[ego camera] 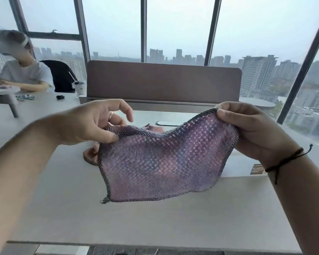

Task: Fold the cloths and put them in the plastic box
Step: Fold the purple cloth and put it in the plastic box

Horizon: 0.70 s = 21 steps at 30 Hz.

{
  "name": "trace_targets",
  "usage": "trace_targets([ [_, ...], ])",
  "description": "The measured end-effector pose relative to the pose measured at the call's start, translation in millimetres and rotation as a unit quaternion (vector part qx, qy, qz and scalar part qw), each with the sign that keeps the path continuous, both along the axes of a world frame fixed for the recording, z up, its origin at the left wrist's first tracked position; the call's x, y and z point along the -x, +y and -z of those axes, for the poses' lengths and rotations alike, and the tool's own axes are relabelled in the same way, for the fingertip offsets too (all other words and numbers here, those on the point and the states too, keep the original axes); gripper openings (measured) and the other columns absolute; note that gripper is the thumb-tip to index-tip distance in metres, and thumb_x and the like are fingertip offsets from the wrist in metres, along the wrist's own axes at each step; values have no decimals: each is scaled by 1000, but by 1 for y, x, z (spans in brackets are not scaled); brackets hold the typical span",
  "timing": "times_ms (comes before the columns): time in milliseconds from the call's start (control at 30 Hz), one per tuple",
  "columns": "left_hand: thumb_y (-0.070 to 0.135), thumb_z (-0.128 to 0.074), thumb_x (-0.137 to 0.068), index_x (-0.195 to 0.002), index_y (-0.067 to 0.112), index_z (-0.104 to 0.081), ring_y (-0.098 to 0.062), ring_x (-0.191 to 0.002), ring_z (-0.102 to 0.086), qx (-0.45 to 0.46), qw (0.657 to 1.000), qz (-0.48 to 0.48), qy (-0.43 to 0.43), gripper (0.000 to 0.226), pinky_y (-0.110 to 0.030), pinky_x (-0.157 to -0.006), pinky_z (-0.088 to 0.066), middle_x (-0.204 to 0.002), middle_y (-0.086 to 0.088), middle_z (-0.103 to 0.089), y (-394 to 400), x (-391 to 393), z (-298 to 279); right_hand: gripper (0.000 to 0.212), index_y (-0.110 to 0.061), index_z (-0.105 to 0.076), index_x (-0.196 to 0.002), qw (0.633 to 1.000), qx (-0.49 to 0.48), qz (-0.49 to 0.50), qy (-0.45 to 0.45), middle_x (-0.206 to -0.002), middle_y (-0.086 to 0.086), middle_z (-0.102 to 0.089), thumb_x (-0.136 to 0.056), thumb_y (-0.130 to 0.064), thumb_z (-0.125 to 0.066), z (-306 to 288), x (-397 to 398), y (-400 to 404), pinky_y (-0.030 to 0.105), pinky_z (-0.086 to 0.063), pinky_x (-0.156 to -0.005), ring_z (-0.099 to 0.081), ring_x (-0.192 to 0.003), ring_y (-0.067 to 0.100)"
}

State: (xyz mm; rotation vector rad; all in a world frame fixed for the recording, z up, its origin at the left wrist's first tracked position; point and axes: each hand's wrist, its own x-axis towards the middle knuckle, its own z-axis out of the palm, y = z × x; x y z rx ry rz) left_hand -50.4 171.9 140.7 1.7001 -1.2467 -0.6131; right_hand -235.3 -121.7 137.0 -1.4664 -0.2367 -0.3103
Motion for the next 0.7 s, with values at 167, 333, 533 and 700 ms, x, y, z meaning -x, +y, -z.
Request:
trace_targets([
  [167, -11, -74, -74, -100, 10, -62, -15, -69, -66, 53, 990, -72, 112, 35, -22, -56, -54, -86, -10, -69, -22, -24, 34, 13, -1, -72, -86, 993, -10, 85, 82, -78, 12, -66, -83, -12, -66, 35, -39, -12, 25, -50, -61, -59, -63, 16],
  [333, 10, -81, -76, -97, 11, -71, -5, -69, -62, -76, 978, -192, 13, 23, -16, -62, -48, -75, 3, -72, -40, -54, 120, 5, -12, -76, -80, 936, 81, 268, 214, -76, 6, -72, -83, -11, -75, 124, -88, -18, 28, -51, -64, -62, -67, 16],
  [533, 46, -75, -75, -74, 22, -80, 0, -71, -64, -17, 940, -337, -59, 25, -17, -73, -45, -76, 5, -77, -42, -73, 181, 5, -23, -77, -77, 875, 228, 374, 208, -75, -15, -72, -81, -27, -76, 187, -110, -28, 17, -48, -61, -65, -73, 3],
  [700, 37, -76, -82, -76, 22, -79, -6, -63, -62, 20, 928, -352, -125, 16, -12, -58, -41, -73, -1, -76, -43, -75, 190, 5, -31, -77, -74, 874, 263, 371, 172, -76, -19, -73, -79, -31, -76, 189, -110, -30, 28, -55, -74, -66, -77, 1],
])
